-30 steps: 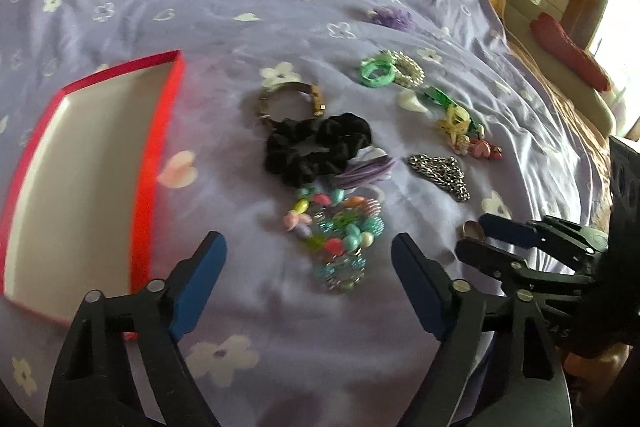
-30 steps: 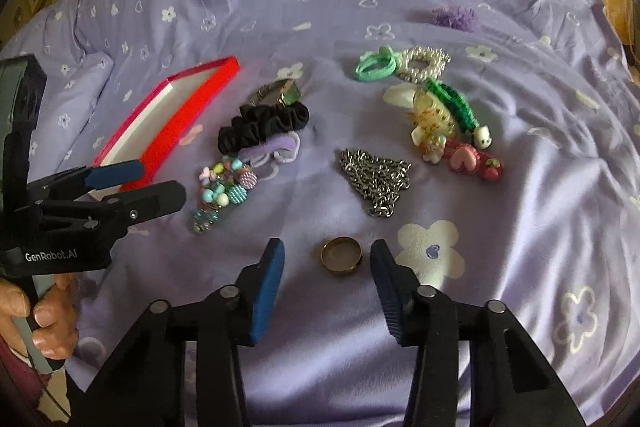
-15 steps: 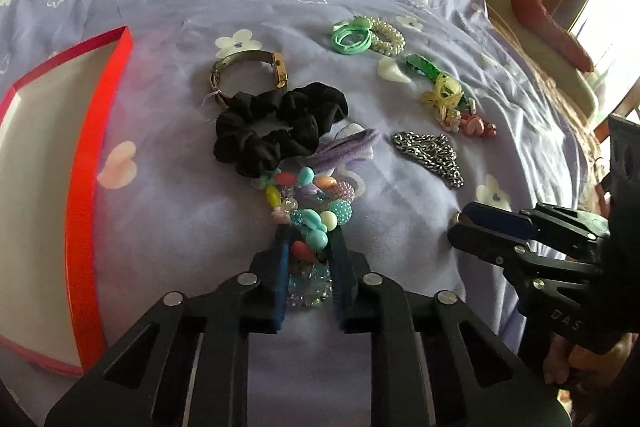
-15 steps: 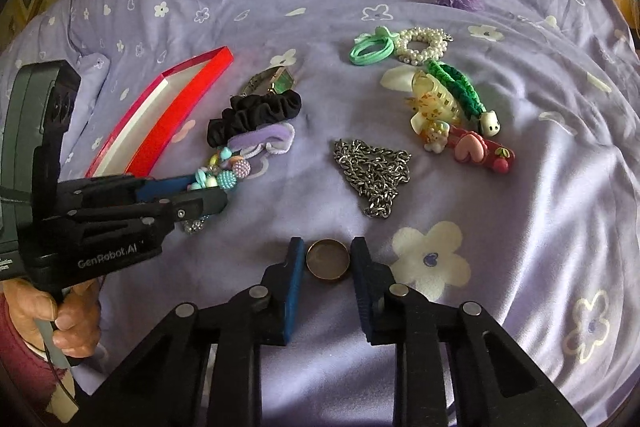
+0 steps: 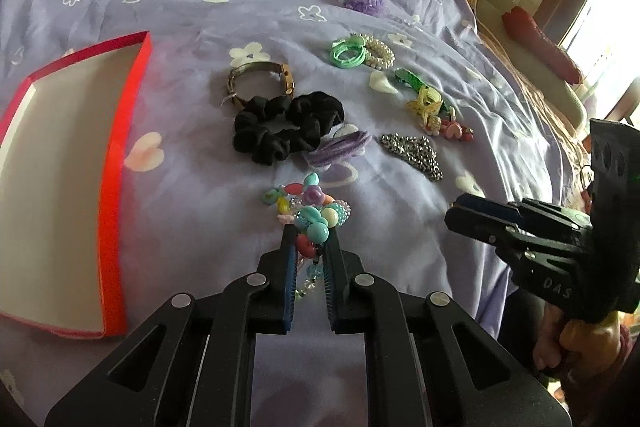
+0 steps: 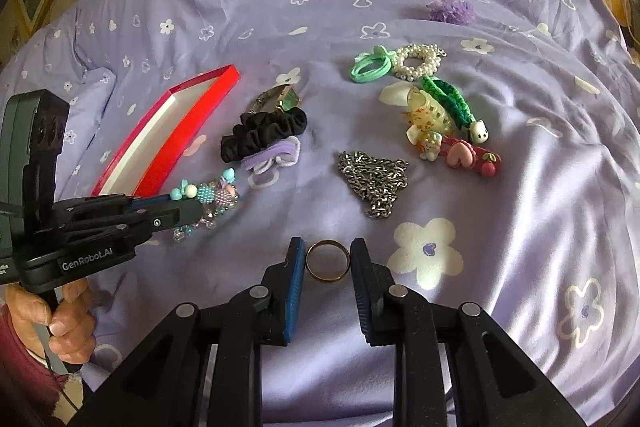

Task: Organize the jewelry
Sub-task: 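Grasp the gold ring with the right tool while the left tool grasps the beaded bracelet, then carry the ring and bracelet into the red box lid with both tools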

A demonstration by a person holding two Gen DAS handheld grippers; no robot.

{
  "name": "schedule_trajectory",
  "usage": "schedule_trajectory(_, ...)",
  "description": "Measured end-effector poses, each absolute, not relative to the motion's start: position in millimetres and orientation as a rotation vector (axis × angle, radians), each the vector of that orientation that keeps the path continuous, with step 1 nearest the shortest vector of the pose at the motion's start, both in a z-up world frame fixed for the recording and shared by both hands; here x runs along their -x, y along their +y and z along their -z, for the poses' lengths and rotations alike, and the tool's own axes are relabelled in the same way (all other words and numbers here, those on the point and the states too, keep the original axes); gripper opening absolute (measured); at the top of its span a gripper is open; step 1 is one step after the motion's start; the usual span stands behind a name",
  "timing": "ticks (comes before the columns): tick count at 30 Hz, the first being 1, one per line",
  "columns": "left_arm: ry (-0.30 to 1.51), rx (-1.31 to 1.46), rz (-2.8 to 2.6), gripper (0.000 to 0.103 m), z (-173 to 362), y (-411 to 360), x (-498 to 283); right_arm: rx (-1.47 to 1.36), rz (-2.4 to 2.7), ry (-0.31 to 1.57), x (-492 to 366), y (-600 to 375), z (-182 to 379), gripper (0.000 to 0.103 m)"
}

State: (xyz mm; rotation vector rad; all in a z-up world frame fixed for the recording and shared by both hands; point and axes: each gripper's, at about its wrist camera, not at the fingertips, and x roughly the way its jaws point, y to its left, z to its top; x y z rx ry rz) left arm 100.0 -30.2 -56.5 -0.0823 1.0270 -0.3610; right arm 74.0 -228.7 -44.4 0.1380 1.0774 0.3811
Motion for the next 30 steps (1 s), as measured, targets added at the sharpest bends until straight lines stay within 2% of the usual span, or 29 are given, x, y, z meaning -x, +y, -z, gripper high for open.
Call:
schedule_trajectory(20,0.952,0.127,0.320,0.010,35,8,-70,-0.124,-0.426,1.044,-63,-207,27,0.023)
schedule_trajectory(25,0.989,0.123,0.317,0.011,45,14,-66,-0.119,-0.439,1.048,-60,-199,28,0.023)
schedule_trajectory(26,0.997,0.119,0.309,0.013,47,15,-65,-0.119,-0.442,1.051,-59,-198,28,0.023)
schedule_trajectory(28,1.005,0.114,0.292,0.028,52,17,-63,-0.121,-0.445,1.055,-58,-197,29,0.023)
schedule_trajectory(30,1.006,0.109,0.280,0.031,54,19,-64,-0.122,-0.446,1.057,-58,-196,30,0.023)
